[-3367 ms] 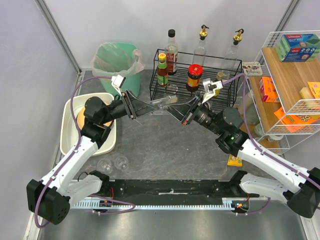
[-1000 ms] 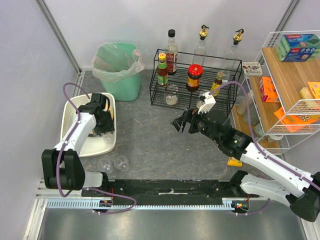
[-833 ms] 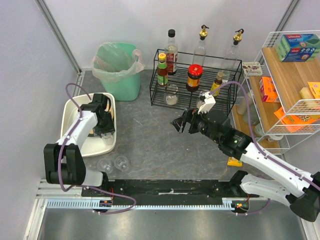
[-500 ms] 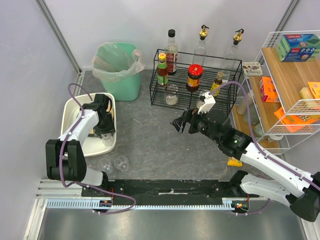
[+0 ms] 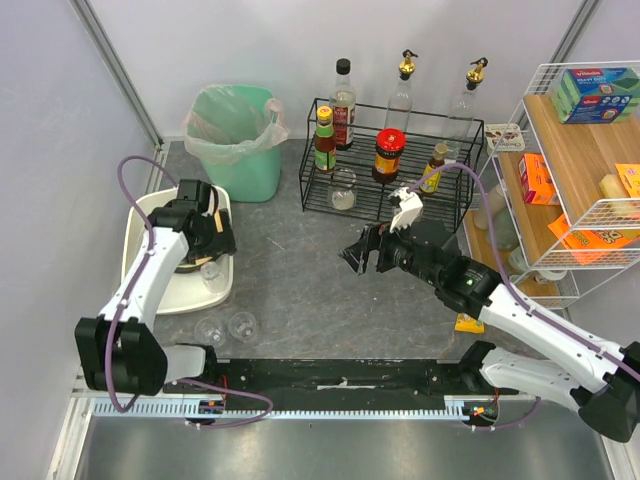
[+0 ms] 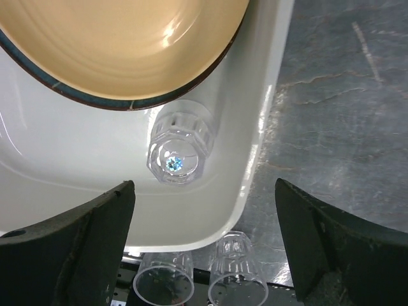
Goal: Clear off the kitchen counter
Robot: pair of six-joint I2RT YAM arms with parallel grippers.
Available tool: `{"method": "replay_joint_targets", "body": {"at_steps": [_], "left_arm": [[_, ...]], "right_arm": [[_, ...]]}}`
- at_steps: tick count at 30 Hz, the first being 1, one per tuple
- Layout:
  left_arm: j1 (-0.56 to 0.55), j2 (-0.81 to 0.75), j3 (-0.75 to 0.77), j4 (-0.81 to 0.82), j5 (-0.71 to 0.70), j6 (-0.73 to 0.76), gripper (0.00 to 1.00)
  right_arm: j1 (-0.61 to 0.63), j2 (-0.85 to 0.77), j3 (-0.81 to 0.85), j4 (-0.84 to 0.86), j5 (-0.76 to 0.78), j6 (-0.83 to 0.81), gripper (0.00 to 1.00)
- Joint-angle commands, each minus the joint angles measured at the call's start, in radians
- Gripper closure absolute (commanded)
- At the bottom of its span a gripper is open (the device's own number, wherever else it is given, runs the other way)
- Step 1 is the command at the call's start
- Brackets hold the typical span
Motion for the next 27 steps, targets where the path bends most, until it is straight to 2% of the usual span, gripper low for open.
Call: {"method": "replay_joint_targets", "body": {"at_steps": [1, 4, 8, 12, 16, 21, 24, 27], "left_arm": [[-0.008, -0.094, 0.075, -0.022, 0.034, 0.039, 0.04], [-0.008, -0.151, 0.094, -0.013, 0.048, 0.049, 0.03], [-0.009, -0.257, 0.099, 0.055, 0.133, 0.053, 0.02], [-0.008, -0.392, 0.088, 0.161, 0.244, 0.023, 0.01], [-0.008, -0.528, 0.076, 0.259, 0.298, -0.025, 0.01], [-0.008, -0.673, 0.079, 0.325, 0.308, -0.066, 0.01], [-0.008, -0.717, 0.099, 0.333, 0.284, -0.080, 0.01], [-0.008, -0.756, 0.120, 0.334, 0.259, -0.089, 0.01]], "right_arm": [[0.002, 0.038, 0.033, -0.005, -0.057, -0.055, 0.02], [0.017, 0.082, 0.045, 0.012, -0.110, -0.088, 0.02], [0.109, 0.162, 0.072, 0.028, -0.088, -0.125, 0.02], [0.255, 0.285, 0.128, 0.058, -0.026, -0.154, 0.02], [0.396, 0.474, 0.225, 0.073, 0.102, -0.190, 0.02], [0.462, 0.667, 0.361, 0.055, 0.228, -0.148, 0.02], [0.467, 0.731, 0.398, 0.093, 0.225, -0.124, 0.07], [0.473, 0.797, 0.447, 0.102, 0.206, -0.113, 0.17]]}}
